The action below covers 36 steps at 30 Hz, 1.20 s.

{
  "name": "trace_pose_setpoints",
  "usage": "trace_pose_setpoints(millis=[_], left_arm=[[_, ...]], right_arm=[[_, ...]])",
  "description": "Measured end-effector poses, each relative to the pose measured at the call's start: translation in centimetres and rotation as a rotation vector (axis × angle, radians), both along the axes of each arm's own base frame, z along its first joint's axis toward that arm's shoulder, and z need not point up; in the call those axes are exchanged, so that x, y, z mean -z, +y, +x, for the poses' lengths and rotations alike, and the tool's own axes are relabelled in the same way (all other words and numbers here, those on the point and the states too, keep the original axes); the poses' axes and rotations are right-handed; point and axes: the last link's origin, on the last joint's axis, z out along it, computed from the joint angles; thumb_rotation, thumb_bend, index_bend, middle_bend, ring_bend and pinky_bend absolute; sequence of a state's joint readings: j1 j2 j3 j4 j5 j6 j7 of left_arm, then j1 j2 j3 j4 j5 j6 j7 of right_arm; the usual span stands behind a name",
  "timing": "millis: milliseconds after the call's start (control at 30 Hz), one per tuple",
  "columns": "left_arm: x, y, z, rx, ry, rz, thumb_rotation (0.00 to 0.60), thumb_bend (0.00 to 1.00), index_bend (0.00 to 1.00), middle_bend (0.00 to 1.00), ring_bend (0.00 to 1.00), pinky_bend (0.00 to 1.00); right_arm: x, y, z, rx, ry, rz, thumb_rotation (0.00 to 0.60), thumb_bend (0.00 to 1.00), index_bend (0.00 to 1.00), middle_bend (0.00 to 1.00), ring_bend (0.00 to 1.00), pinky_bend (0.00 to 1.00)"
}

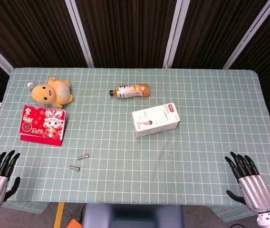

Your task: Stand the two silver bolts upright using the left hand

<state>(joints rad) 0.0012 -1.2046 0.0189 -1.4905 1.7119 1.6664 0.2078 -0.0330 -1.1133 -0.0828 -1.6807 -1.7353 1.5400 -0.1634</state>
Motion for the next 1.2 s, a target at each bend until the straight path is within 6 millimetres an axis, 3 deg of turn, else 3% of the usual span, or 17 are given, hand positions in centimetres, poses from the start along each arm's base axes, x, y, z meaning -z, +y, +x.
trace_pose_setpoints(millis=[167, 267, 400, 433, 533, 667, 900, 1200], left_arm=[[0.8, 0.1, 0.1, 0.001, 0.0, -0.035, 0.6, 0.45, 0.03, 0.06, 0.06, 0.26], [1.8, 0.4, 0.1, 0.004, -0.009, -0.08, 0.6, 0.45, 0.04, 0.16, 0.19, 0.38], [3.8, 1.5, -0.2, 0.008, -0.022, -0.15, 0.6, 0.45, 0.08, 0.53, 0.63, 0.83], [4.4, 1.8, -0.3, 0.007, -0.03, -0.166, 0.6, 0.45, 0.1, 0.67, 0.77, 0.94], [6.2, 2.9, -0.6, 0.011, -0.057, -0.2, 0.6, 0.45, 0.16, 0.87, 0.94, 1.0], [8.1, 4.0, -1.1, 0.029, -0.053, -0.2, 0.6, 0.45, 0.23, 0.99, 1.0, 1.0], [11.0, 5.5, -1.9, 0.004, -0.039, -0.251, 0.6, 0.45, 0.34, 1.0, 1.0, 1.0], [13.3, 6.7, -2.1, -0.019, -0.065, -0.279, 0.6, 0.45, 0.39, 1.0, 1.0, 1.0]], right_arm=[[-0.1, 0.1, 0.0, -0.003, -0.004, -0.003, 0.6, 0.16, 0.0, 0.0, 0.0, 0.0], [-0.1, 0.1, 0.0, -0.003, -0.006, -0.004, 0.6, 0.16, 0.0, 0.0, 0.0, 0.0], [0.1, 0.1, 0.0, 0.001, -0.009, 0.01, 0.6, 0.16, 0.0, 0.0, 0.0, 0.0], [0.1, 0.1, 0.0, 0.001, -0.011, 0.014, 0.6, 0.16, 0.0, 0.0, 0.0, 0.0], [0.3, 0.1, 0.0, 0.002, -0.008, 0.02, 0.6, 0.16, 0.0, 0.0, 0.0, 0.0], [0.6, 0.1, -0.1, 0.005, -0.003, 0.029, 0.6, 0.16, 0.0, 0.0, 0.0, 0.0], [0.8, -0.1, -0.3, 0.018, 0.007, 0.035, 0.6, 0.16, 0.0, 0.0, 0.0, 0.0], [0.7, -0.2, -0.4, 0.027, 0.006, 0.032, 0.6, 0.16, 0.0, 0.0, 0.0, 0.0]])
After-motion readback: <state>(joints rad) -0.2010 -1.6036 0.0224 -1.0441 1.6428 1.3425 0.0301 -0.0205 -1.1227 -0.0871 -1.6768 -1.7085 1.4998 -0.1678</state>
